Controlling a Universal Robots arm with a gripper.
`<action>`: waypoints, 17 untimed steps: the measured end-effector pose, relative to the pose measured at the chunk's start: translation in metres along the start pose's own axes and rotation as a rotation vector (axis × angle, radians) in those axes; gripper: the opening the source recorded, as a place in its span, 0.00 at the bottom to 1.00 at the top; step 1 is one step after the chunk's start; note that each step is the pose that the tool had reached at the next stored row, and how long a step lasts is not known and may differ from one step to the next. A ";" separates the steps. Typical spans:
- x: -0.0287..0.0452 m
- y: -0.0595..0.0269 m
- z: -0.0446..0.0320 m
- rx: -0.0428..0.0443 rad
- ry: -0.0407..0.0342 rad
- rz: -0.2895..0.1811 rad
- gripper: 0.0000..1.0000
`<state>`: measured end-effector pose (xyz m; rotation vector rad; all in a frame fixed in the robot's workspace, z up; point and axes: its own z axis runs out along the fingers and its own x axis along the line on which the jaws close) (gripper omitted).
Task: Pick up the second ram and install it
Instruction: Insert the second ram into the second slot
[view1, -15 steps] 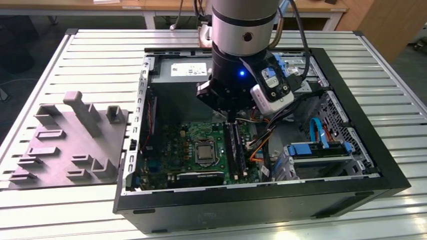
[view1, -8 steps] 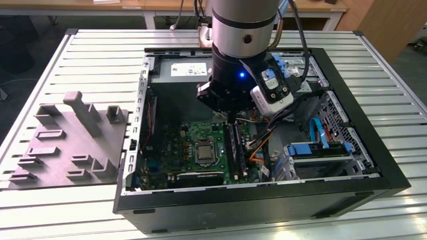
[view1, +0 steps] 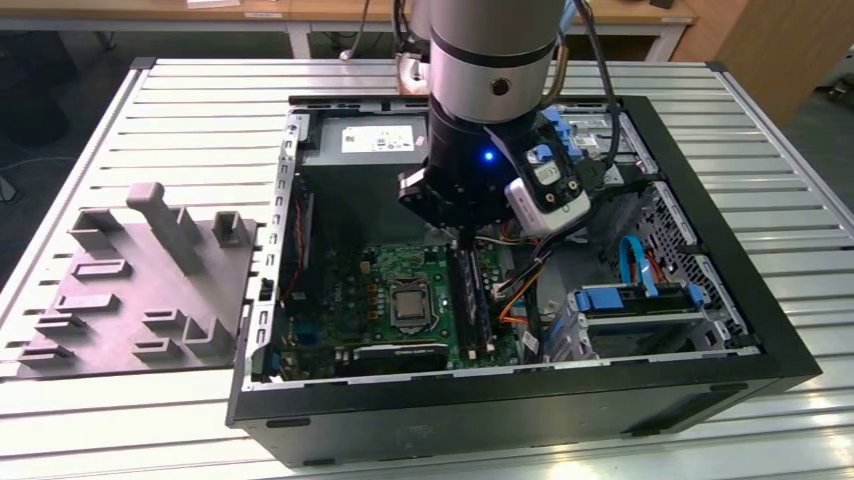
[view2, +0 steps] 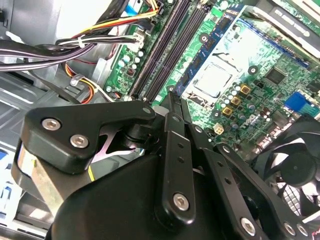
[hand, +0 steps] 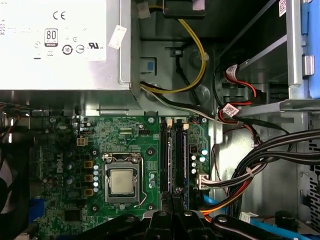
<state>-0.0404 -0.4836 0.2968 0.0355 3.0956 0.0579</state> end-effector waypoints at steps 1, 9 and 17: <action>-0.0002 0.0000 0.0012 -0.0001 0.0000 0.000 0.11; 0.0002 -0.0005 0.0129 0.0000 0.0000 0.000 0.11; 0.0004 -0.0007 0.0184 -0.0009 0.0009 -0.023 0.11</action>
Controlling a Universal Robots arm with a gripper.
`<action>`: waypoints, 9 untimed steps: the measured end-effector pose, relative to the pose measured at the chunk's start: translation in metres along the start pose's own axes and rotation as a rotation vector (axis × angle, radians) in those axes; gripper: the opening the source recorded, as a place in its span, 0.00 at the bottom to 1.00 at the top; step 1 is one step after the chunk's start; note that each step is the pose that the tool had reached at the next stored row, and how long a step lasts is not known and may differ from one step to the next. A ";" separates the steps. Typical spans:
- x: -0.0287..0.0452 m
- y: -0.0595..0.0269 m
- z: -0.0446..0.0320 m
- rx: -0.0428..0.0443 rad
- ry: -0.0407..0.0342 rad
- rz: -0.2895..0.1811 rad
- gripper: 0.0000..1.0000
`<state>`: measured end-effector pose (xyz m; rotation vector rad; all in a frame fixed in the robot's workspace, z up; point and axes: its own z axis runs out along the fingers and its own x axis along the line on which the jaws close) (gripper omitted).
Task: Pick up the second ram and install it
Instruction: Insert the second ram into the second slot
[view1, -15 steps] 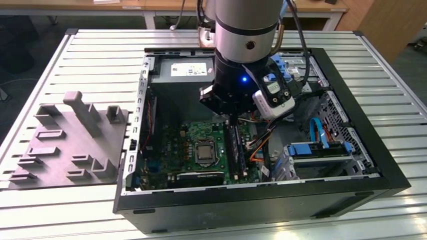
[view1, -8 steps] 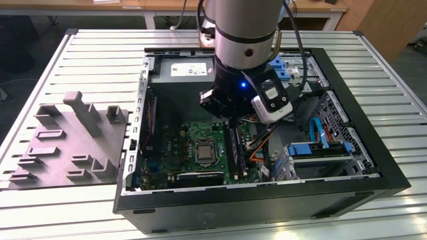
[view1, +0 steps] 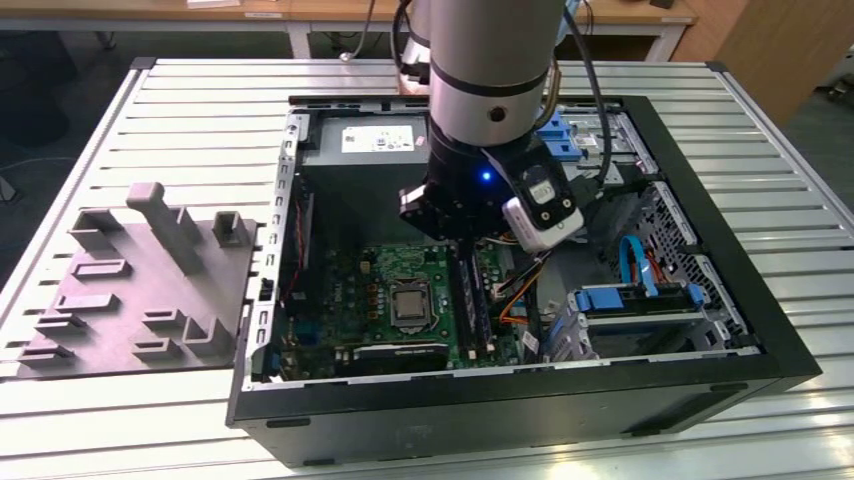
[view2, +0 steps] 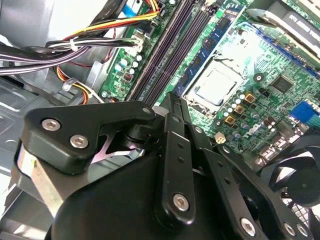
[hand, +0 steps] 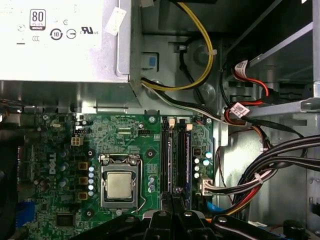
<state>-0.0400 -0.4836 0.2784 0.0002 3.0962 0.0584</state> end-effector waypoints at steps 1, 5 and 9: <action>0.0000 0.0000 0.0003 -0.0001 0.0000 -0.001 0.11; 0.0001 -0.0001 0.0033 -0.0004 0.0000 -0.003 0.11; 0.0003 -0.0003 0.0075 -0.0004 0.0001 -0.004 0.11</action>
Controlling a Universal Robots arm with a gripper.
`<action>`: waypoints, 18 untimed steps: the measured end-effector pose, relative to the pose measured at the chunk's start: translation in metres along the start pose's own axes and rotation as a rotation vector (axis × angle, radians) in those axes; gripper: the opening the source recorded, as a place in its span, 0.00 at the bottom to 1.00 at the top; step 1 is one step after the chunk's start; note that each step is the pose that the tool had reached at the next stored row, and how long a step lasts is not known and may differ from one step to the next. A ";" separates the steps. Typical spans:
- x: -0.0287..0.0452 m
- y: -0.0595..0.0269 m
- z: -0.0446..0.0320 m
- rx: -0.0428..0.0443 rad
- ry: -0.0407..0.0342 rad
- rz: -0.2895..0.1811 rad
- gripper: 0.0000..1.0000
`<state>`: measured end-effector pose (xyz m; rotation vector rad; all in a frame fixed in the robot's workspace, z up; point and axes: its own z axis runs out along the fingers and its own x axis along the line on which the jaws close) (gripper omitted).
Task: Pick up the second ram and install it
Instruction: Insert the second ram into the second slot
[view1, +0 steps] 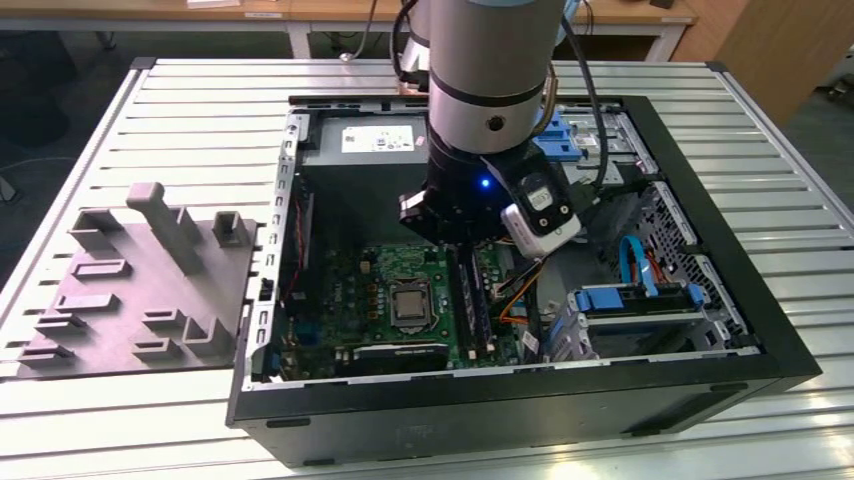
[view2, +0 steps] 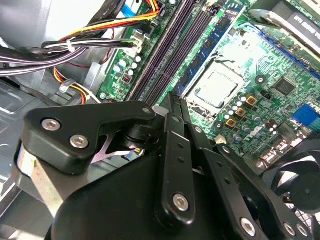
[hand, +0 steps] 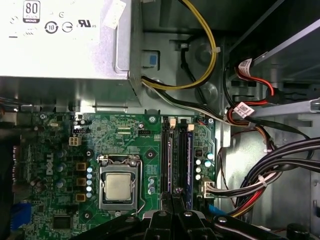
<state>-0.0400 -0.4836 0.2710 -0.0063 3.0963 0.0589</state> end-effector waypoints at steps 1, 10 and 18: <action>0.0000 0.0000 0.0006 0.0000 0.0000 0.000 0.11; 0.0002 -0.0002 0.0041 -0.0006 0.0000 0.000 0.11; -0.0012 -0.0003 0.0067 -0.0009 0.0002 -0.004 0.11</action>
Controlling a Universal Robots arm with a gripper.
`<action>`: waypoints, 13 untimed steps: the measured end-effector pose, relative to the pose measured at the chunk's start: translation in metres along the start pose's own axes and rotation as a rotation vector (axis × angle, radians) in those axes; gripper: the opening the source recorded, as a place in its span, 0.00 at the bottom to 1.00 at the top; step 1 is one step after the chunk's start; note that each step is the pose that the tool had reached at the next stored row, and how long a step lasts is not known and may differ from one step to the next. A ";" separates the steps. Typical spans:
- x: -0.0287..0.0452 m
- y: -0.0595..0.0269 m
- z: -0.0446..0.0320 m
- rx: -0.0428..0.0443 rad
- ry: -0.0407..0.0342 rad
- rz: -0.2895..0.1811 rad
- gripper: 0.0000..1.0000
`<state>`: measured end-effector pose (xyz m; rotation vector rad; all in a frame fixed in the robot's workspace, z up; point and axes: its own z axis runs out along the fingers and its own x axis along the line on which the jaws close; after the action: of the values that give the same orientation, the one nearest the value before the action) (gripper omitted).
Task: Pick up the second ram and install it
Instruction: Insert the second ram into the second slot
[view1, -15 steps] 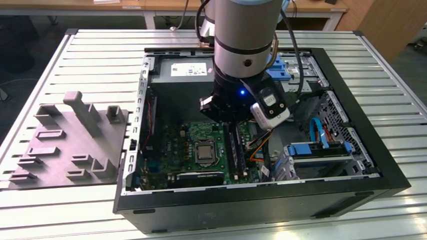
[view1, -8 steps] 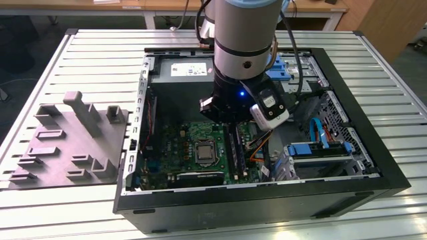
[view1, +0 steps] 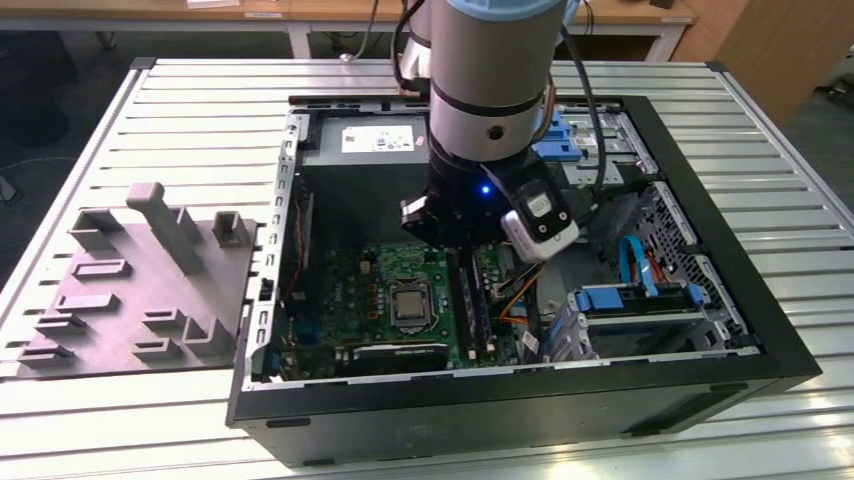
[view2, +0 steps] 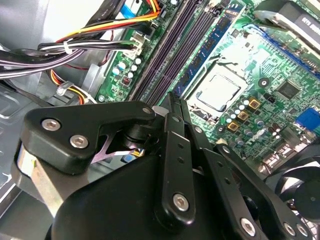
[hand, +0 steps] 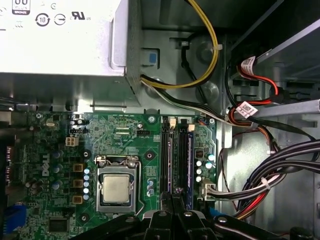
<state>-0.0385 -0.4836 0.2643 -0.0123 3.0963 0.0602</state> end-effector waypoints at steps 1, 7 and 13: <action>-0.0005 0.0000 0.0004 -0.0001 0.0000 0.000 0.11; -0.0016 -0.0002 0.0053 -0.0001 -0.0001 0.000 0.11; -0.0014 -0.0004 0.0092 0.0000 0.0000 0.000 0.11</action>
<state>-0.0367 -0.4837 0.2552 -0.0126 3.0964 0.0602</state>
